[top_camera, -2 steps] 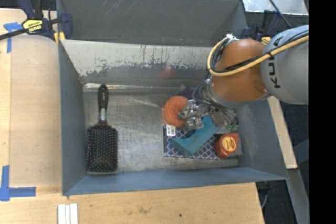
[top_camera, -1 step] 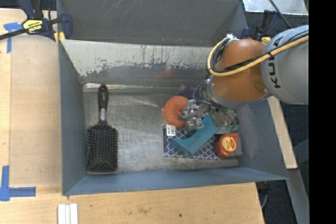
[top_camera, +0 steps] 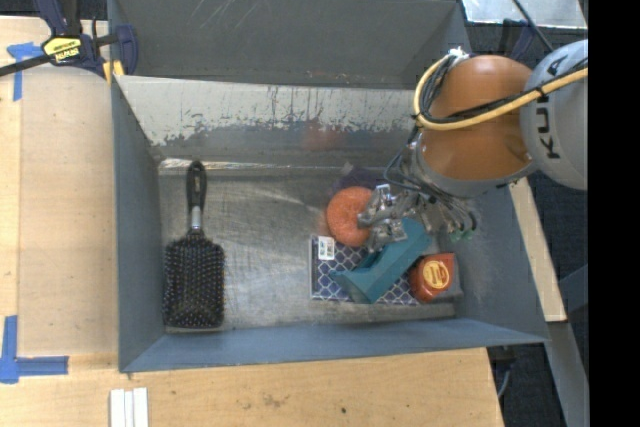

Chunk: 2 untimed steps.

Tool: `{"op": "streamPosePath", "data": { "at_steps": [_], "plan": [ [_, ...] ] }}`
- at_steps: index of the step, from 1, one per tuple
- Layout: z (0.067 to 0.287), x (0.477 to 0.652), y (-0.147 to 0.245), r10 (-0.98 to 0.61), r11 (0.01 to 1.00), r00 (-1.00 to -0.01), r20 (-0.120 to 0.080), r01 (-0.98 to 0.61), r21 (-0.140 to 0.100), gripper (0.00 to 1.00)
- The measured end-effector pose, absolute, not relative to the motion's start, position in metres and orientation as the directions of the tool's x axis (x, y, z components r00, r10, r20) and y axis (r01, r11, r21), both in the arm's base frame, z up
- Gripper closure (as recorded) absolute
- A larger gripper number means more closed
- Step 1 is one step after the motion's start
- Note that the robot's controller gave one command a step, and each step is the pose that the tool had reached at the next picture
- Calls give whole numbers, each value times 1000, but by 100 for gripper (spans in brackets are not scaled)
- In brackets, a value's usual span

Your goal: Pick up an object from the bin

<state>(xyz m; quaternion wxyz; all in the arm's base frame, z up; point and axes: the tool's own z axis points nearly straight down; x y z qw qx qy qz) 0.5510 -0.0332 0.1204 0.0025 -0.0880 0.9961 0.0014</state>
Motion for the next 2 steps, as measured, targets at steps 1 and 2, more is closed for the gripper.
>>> {"op": "streamPosePath", "data": {
  "at_steps": [1,2],
  "plan": [
    [157,552,-39,-167,986,-986,-6,-167,-1,100],
    [174,553,-38,-194,981,-981,-3,-194,-1,100]
  ]
}}
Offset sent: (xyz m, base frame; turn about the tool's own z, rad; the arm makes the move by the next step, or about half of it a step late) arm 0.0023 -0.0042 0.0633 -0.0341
